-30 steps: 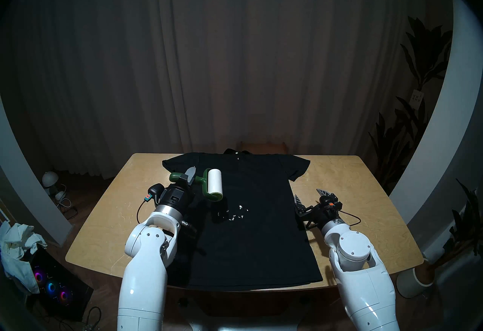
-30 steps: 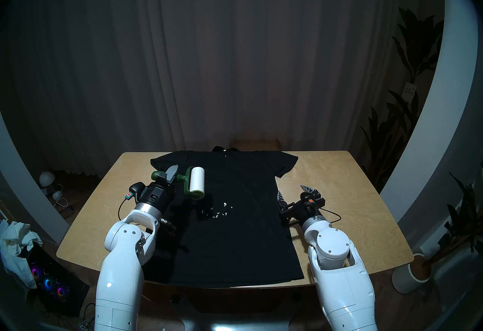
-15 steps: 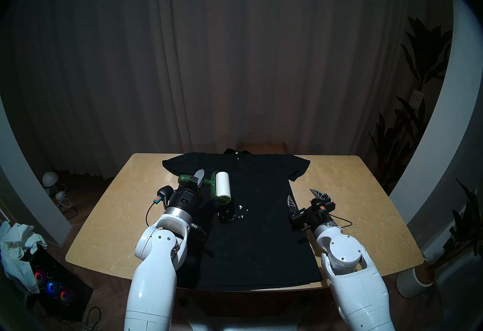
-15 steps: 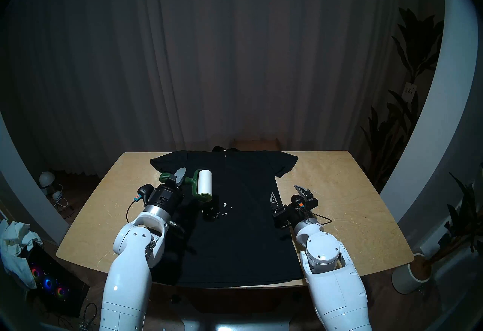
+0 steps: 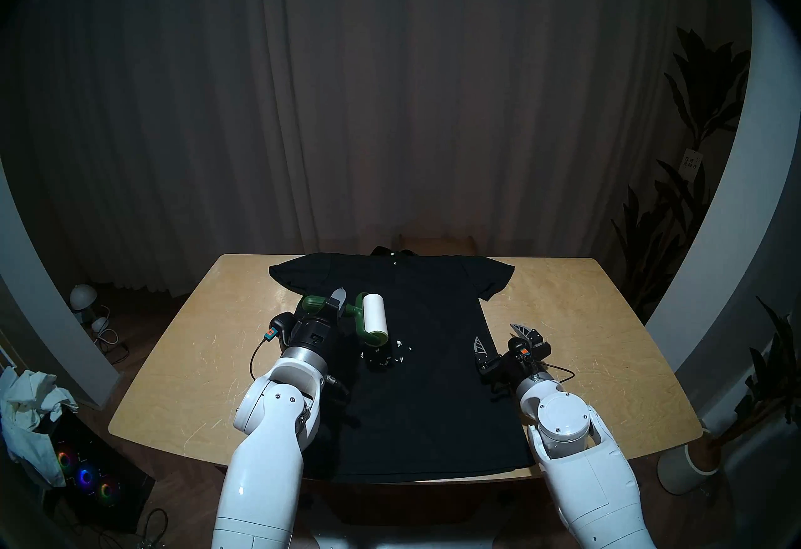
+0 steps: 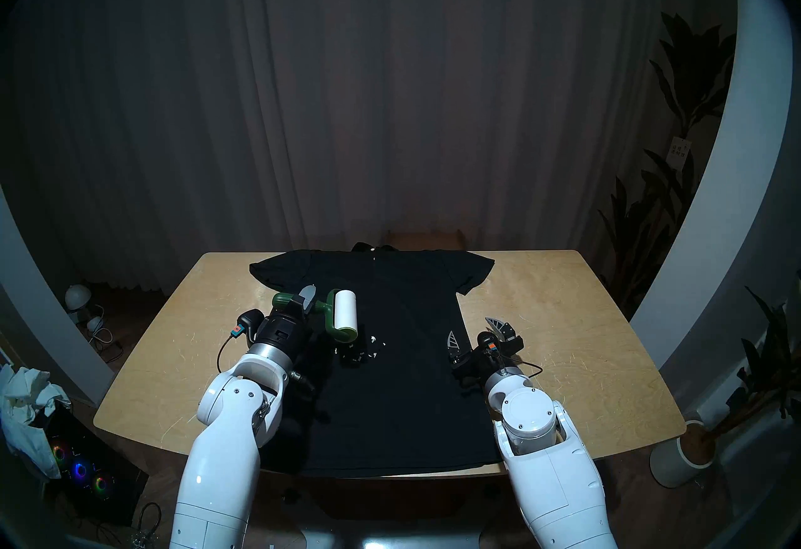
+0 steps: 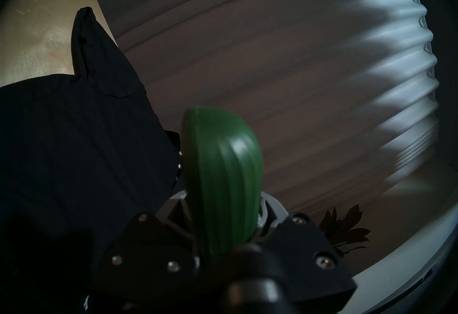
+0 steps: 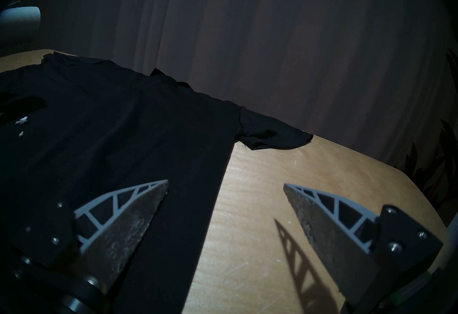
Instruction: Use the fur roller to clean a top
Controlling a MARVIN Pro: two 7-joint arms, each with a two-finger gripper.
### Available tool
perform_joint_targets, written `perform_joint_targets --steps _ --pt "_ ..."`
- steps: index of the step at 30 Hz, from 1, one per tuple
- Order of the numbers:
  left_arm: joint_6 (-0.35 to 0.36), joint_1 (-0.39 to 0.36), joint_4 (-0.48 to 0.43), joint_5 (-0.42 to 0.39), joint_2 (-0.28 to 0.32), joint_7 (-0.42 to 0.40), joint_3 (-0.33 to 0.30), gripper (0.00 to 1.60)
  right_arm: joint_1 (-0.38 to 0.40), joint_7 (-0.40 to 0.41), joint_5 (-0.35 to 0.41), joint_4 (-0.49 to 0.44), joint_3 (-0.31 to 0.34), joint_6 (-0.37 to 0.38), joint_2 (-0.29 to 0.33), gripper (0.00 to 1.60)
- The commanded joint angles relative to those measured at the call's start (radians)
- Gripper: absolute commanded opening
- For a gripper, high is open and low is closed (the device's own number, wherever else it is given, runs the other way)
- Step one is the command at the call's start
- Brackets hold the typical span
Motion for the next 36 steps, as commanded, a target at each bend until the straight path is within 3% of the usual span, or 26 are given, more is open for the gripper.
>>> perform_joint_targets --steps 1,9,12,24,31,36 --pt "-0.016 -0.021 -0.014 -0.006 0.005 -0.003 0.014 0.0 0.015 -0.009 -0.011 -0.002 0.001 0.014 0.002 1.6" --pt "-0.06 -0.017 -0.023 0.008 0.017 0.071 0.071 0.0 0.015 -0.001 -0.011 -0.003 -0.001 0.046 0.01 1.6" --pt "-0.11 -0.006 -0.03 0.031 0.03 0.108 0.122 0.0 0.011 0.007 -0.004 -0.012 0.001 0.058 0.014 1.6" --pt "-0.23 -0.006 0.01 0.144 0.077 0.097 0.263 0.0 -0.008 0.041 0.007 -0.032 0.0 0.081 0.027 1.6" --pt "-0.265 -0.031 0.052 0.223 0.082 0.094 0.292 0.0 -0.013 0.043 0.007 -0.041 -0.002 0.082 0.032 1.6" --pt "-0.278 -0.05 0.077 0.217 0.082 0.078 0.306 0.0 -0.015 0.044 0.005 -0.042 -0.002 0.076 0.039 1.6"
